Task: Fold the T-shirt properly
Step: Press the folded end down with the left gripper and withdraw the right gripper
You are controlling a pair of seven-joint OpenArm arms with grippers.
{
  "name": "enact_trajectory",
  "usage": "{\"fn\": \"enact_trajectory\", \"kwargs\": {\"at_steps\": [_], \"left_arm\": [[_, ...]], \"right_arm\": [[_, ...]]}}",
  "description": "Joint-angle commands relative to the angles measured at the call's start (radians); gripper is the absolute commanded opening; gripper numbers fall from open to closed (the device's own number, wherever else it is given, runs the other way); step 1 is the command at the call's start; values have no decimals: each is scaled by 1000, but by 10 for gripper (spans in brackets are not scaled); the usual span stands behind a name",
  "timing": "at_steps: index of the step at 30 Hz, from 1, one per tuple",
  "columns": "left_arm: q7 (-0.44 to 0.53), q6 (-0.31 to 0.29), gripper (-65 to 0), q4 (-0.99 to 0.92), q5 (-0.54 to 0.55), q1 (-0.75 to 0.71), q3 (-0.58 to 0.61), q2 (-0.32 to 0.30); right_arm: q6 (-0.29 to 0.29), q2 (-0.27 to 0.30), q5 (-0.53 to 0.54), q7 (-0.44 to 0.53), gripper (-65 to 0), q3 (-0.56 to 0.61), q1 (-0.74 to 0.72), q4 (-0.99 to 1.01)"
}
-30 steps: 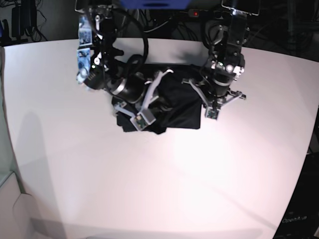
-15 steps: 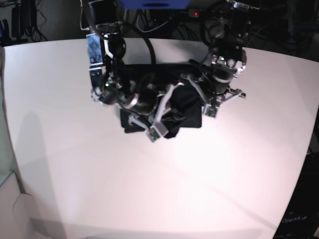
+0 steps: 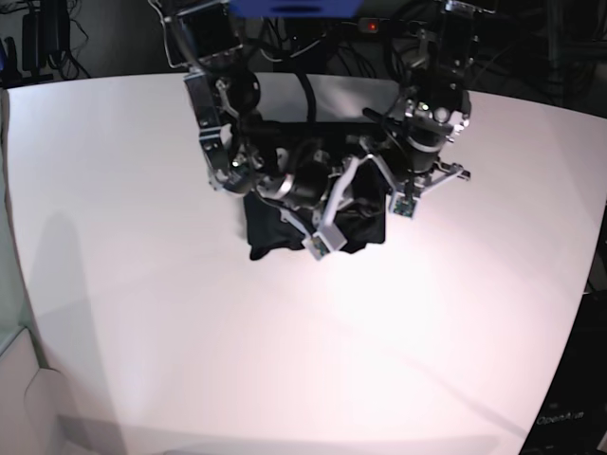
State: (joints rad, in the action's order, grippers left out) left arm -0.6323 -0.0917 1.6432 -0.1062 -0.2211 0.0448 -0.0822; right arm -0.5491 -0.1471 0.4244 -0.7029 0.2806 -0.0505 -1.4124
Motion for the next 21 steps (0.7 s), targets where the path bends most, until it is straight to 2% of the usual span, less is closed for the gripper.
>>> {"fn": "enact_trajectory", "kwargs": {"at_steps": [1,14,21], "left_arm": [[19,7,-650,22,0,9,-24,-3],[19,7,-650,185,6,-41,-104,-3],[19,5,-650,187,6,-80,-216,-3]], "right_arm": [[-6,-10,21,32,-650,13,-16,-9],[-6,-10,21,44,-650,18,-16,-6],[-6,-10,21,44,-650,16,-18,-6]]}}
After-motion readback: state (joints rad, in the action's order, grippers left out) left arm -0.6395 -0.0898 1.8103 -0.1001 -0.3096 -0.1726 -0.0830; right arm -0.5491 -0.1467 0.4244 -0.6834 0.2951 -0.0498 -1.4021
